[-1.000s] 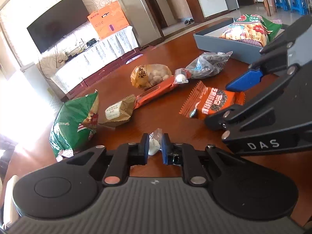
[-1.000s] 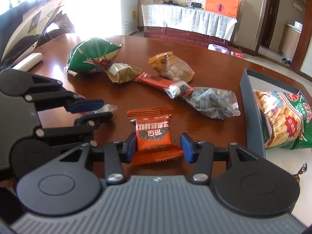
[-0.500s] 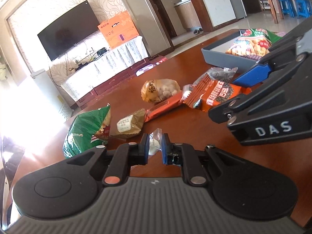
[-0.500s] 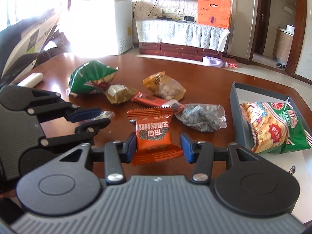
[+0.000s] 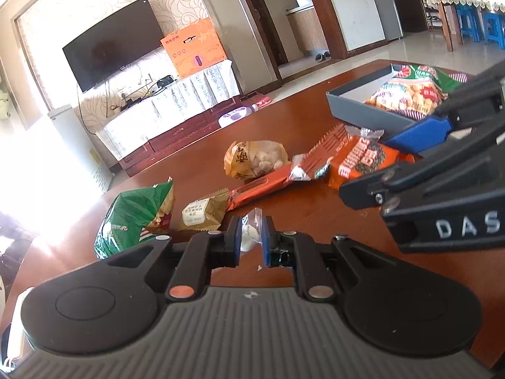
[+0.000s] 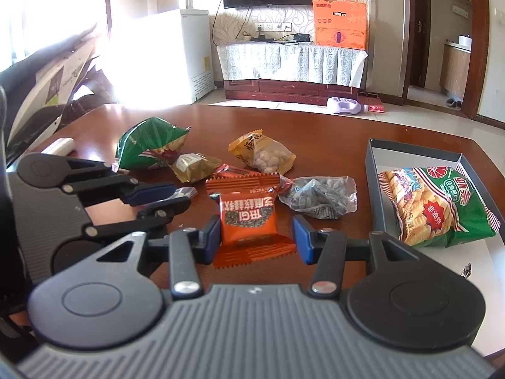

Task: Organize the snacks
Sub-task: 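Lift the orange packet with the right gripper while the left gripper lifts the clear packet toward the box, then carry the orange packet over the grey box with the right gripper while the left gripper carries the clear packet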

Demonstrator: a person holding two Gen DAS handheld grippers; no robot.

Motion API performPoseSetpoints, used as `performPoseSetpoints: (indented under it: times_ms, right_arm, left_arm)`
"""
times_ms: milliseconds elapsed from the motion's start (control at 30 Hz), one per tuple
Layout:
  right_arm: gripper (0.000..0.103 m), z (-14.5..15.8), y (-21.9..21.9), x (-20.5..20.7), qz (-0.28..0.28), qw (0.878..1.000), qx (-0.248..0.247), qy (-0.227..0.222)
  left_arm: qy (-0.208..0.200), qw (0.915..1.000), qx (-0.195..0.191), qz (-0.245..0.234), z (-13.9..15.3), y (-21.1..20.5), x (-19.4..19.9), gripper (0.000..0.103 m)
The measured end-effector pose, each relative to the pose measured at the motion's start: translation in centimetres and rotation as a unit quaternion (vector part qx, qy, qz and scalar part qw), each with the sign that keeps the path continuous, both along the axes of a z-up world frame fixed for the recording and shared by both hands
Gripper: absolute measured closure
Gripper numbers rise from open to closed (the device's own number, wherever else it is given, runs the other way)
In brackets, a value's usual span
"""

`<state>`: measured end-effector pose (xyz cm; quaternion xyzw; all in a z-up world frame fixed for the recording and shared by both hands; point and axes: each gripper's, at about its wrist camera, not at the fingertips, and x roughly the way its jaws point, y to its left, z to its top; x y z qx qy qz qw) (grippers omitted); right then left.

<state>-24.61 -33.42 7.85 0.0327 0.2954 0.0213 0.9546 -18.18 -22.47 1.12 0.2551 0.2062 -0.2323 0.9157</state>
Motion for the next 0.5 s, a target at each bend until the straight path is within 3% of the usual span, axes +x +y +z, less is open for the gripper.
performPoseSetpoints:
  times_ms: [500]
  right_arm:
    - [0.052,1.6,-2.1,-1.9,-0.026,0.999,0.021,-0.029]
  left_arm:
    - [0.000,0.9997,-0.024,-0.008,1.4,-2.1,-0.9,0.087]
